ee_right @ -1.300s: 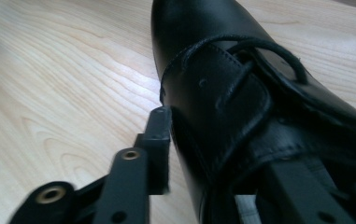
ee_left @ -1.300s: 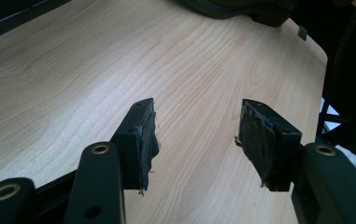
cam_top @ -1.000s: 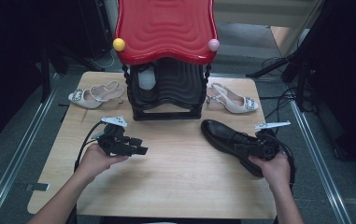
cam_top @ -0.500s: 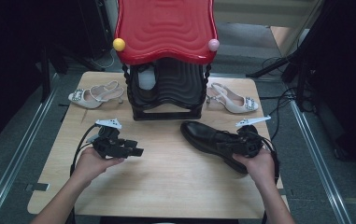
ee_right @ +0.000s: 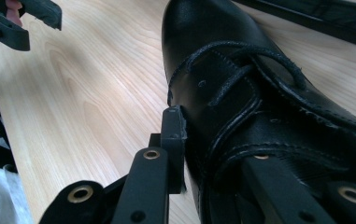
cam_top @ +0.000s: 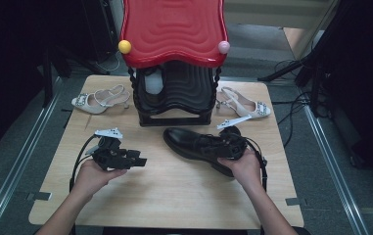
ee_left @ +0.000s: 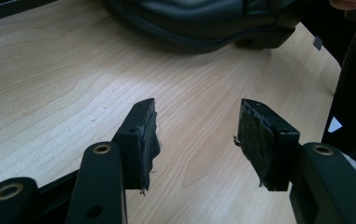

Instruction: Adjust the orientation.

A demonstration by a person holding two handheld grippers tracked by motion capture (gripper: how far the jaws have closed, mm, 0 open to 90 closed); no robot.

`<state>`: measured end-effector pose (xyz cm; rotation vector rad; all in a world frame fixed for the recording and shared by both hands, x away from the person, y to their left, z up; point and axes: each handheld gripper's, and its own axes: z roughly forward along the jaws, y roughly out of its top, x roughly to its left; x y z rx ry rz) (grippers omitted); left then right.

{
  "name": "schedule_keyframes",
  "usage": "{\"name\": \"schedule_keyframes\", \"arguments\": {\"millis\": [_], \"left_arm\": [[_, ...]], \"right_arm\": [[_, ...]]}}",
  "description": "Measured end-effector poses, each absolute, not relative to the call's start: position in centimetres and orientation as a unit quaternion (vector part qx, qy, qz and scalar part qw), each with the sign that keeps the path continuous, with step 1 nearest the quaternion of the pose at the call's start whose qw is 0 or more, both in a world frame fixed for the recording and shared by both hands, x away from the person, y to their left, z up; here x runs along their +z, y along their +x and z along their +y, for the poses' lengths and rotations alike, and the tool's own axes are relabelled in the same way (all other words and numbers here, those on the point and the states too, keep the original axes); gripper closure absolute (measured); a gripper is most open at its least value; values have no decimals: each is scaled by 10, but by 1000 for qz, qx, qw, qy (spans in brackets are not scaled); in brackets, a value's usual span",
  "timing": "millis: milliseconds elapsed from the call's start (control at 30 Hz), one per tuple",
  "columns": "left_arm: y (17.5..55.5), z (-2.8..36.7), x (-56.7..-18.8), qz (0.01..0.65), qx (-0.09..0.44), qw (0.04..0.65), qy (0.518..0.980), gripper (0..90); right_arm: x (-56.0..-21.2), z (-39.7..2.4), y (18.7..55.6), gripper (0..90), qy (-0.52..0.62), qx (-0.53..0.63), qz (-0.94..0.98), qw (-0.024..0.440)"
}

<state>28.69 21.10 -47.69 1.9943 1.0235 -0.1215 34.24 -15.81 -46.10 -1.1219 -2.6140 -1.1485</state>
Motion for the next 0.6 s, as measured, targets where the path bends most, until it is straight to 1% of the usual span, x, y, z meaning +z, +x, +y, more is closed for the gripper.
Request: {"name": "schedule_keyframes", "arguments": {"millis": [67, 100, 200, 233, 400, 600], "left_arm": [[287, 210, -477, 412, -58, 434, 799, 487], [289, 210, -477, 408, -70, 439, 798, 507], [289, 208, -477, 406, -68, 436, 800, 543], [289, 206, -478, 403, -65, 432, 804, 547], [289, 204, -479, 396, -58, 429, 810, 554], [290, 203, -479, 395, -54, 435, 807, 596]], "right_arm": [[-462, -154, 343, 793, -363, -374, -853, 39], [-462, -144, 343, 792, -355, -371, -857, 39], [-463, -135, 342, 792, -350, -371, -859, 37], [-464, -126, 342, 792, -351, -372, -859, 37], [-467, -109, 342, 792, -353, -378, -855, 41], [-474, -98, 339, 784, -352, -377, -855, 47]]}}
